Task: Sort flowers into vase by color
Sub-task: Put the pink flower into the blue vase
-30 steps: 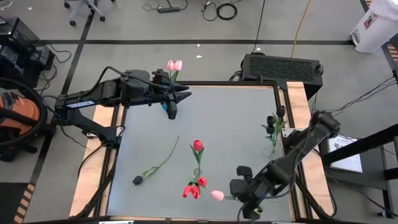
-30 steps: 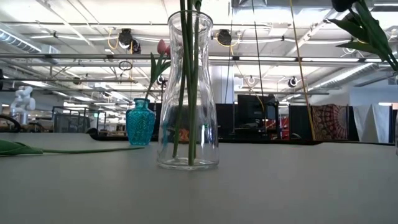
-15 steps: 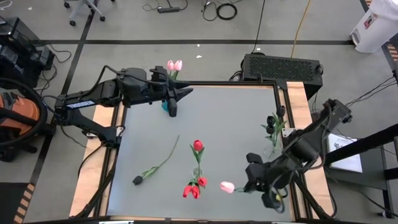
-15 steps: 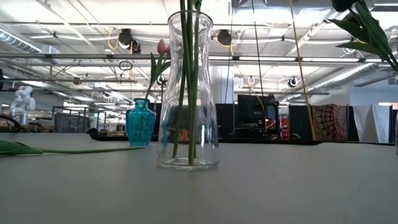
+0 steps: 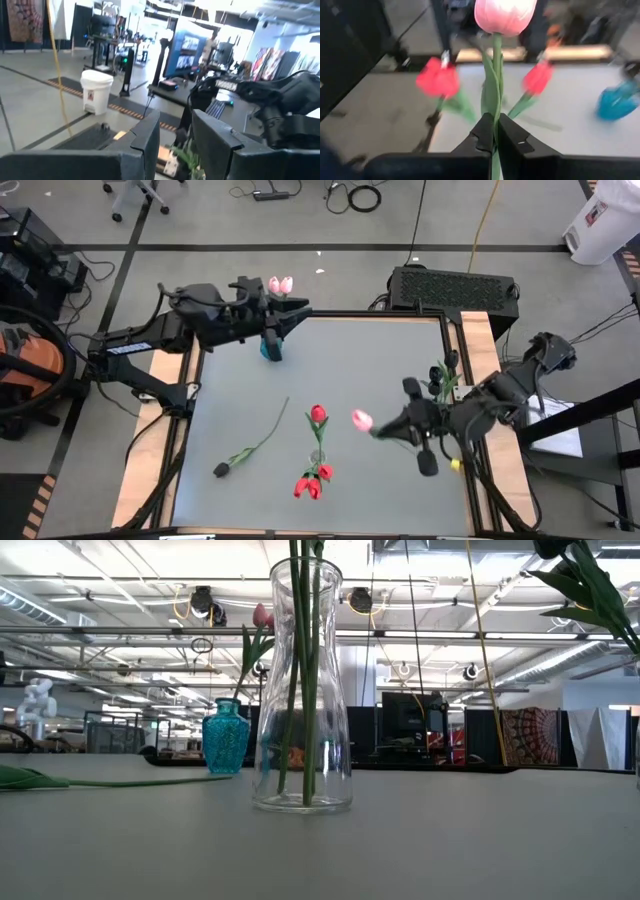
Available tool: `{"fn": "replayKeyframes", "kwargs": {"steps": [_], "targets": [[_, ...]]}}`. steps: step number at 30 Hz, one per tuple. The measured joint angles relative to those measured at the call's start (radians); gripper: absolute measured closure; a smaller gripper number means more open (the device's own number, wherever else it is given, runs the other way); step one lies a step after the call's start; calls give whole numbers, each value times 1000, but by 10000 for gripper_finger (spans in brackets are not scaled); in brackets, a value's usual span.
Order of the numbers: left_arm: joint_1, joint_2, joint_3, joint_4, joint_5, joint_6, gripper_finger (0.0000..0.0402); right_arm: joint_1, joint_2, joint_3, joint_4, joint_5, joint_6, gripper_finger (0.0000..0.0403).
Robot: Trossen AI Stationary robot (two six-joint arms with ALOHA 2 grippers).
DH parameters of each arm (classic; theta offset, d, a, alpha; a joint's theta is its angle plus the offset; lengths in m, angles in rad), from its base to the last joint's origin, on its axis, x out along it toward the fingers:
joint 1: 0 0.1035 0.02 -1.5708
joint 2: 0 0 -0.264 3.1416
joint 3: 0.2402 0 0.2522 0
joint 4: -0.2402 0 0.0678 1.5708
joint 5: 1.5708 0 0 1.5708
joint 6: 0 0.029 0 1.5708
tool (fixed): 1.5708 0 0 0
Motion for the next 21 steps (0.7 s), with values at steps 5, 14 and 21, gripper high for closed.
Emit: {"fn": "replayKeyframes", "kwargs": {"steps": [5,14,21], "targets": [[-3,0,0,37,18,0,278,-80,-8,0,124,15,-114,399],[-20,0,0,40,20,-1,278,-195,-12,0,312,13,-246,399],[-29,0,0,43,50,0,278,-302,-37,0,472,12,-270,399]]}}
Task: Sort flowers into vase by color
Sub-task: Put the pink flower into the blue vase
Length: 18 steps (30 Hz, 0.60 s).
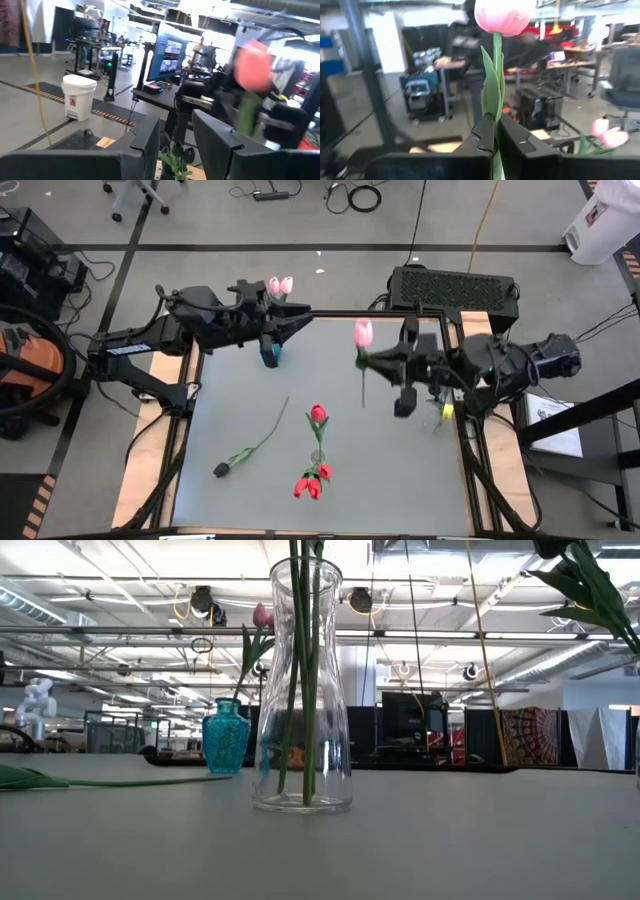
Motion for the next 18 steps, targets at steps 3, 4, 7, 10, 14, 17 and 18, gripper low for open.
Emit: {"fn": "replayKeyframes", "kwargs": {"steps": [3,4,7,10,14,17,18], "targets": [[-3,13,1,14,29,25,278,-41,-4,0,31,-1,0,399],[-5,15,1,15,31,30,278,-52,-4,0,40,-1,0,399],[-5,46,2,72,35,32,278,-74,-4,0,42,-6,0,399],[-4,78,1,110,75,30,278,-87,-4,0,41,-7,0,399],[-4,123,0,187,117,23,278,-100,-4,0,40,-7,2,399],[-4,146,0,237,136,0,278,-103,-4,0,39,-7,4,399],[-4,155,0,262,147,-4,278,-103,-4,0,38,-7,4,399]]}}
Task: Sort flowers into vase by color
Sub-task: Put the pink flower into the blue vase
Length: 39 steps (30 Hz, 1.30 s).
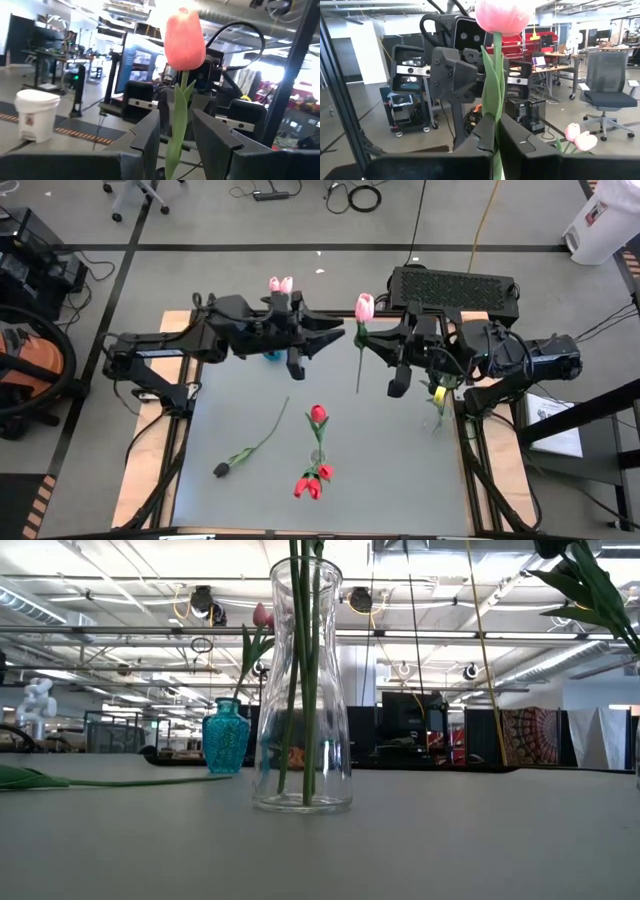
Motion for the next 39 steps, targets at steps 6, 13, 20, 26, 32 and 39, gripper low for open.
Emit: {"fn": "replayKeyframes", "kwargs": {"steps": [6,13,20,26,32,39], "targets": [[-1,22,0,64,33,-35,278,0,0,0,-7,0,0,399],[-1,22,0,73,36,-45,278,0,10,0,-12,0,32,399],[-3,22,0,73,37,-52,278,-1,46,0,-7,-24,56,399],[-5,22,0,64,37,-52,278,-6,63,0,10,-26,54,399],[-5,22,0,41,36,-52,278,-21,63,0,66,-26,42,399],[-6,23,0,41,36,-52,278,-28,72,0,113,-51,28,399]]}}
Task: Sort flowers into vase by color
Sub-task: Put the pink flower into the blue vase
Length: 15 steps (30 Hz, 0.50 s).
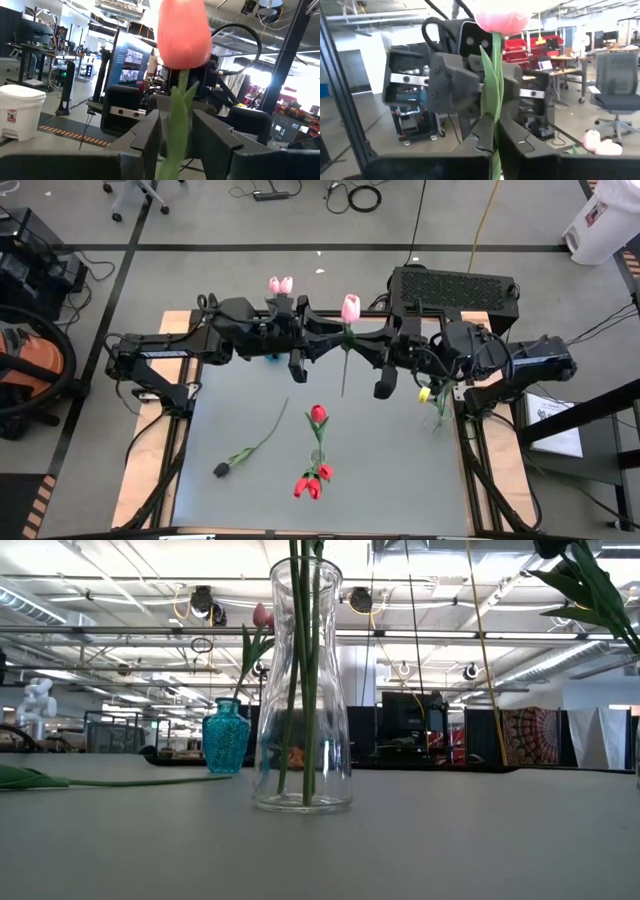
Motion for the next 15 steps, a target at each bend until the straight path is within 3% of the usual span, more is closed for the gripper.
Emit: {"fn": "replayKeyframes", "kwargs": {"steps": [15], "targets": [[0,0,0,-1,0,6,278,-10,26,0,-3,-48,17,399]]}}
